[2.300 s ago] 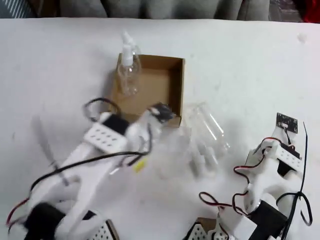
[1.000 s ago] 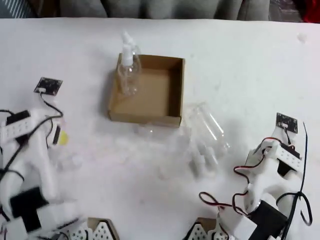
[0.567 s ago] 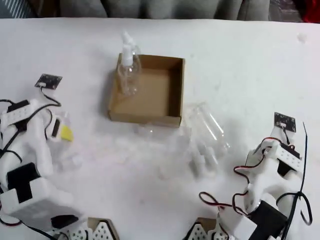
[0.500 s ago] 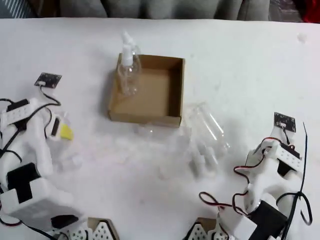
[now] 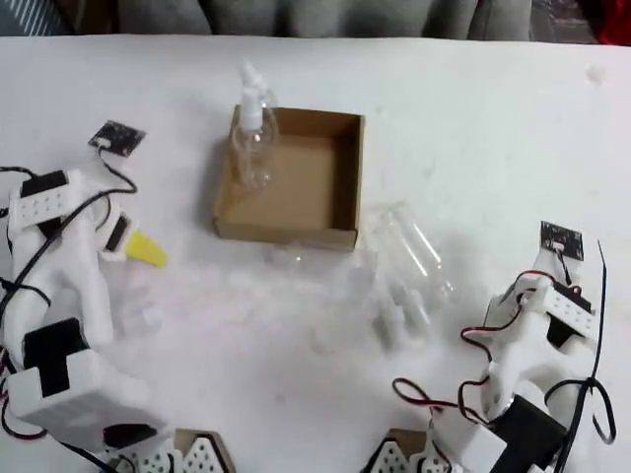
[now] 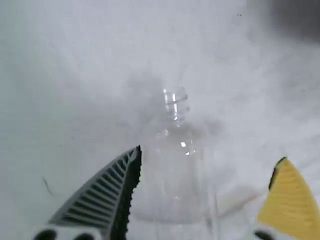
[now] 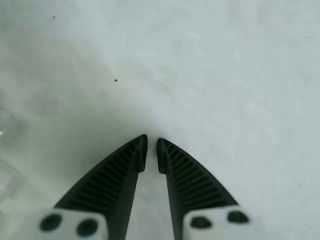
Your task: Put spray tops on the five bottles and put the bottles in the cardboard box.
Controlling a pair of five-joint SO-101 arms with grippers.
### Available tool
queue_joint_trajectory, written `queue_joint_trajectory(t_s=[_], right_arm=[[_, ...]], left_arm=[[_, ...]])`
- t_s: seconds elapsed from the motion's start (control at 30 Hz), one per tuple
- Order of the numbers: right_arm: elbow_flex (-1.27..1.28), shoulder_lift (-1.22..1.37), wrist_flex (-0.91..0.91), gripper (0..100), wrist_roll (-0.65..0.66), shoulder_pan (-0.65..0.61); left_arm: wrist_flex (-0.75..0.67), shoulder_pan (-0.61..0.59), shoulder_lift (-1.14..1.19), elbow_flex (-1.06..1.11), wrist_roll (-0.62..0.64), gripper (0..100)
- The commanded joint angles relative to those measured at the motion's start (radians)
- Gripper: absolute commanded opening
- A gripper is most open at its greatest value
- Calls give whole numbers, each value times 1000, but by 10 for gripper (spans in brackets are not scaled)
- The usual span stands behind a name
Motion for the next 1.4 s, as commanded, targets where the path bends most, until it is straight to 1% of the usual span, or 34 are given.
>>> queue_joint_trajectory(t_s=[0.0, 0.07, 0.17, 0.33, 0.57, 0.8, 0.9, 1.07, 1.13, 1.2, 1.27, 1.37], right_arm=[[-31, 2, -15, 17, 11, -10], [-31, 2, -15, 17, 11, -10], [-31, 2, -15, 17, 11, -10], [-31, 2, -15, 17, 11, -10], [-31, 2, -15, 17, 12, -8], [-31, 2, -15, 17, 12, -8], [-29, 2, -15, 17, 12, -8], [-29, 2, -15, 17, 12, -7], [-29, 2, -15, 17, 12, -7], [-29, 2, -15, 17, 12, -7], [-29, 2, -15, 17, 12, -7], [-29, 2, -15, 17, 12, -7]], left_arm=[[5, 10, -4, -60, -48, 369], [5, 10, -2, -51, -97, 369], [-8, 10, -2, -26, -121, 369], [-138, 8, -2, 49, -123, 369], [-247, 10, -2, 127, -161, 369], [-293, 10, 5, 161, -170, 369], [-296, 10, 56, 147, -209, 369], [-302, 8, 163, 72, -210, 365], [-302, 8, 205, 40, -219, 325], [-301, 8, 237, 12, -253, 256], [-299, 13, 257, 0, -284, 171], [-292, 15, 257, -12, -282, 8]])
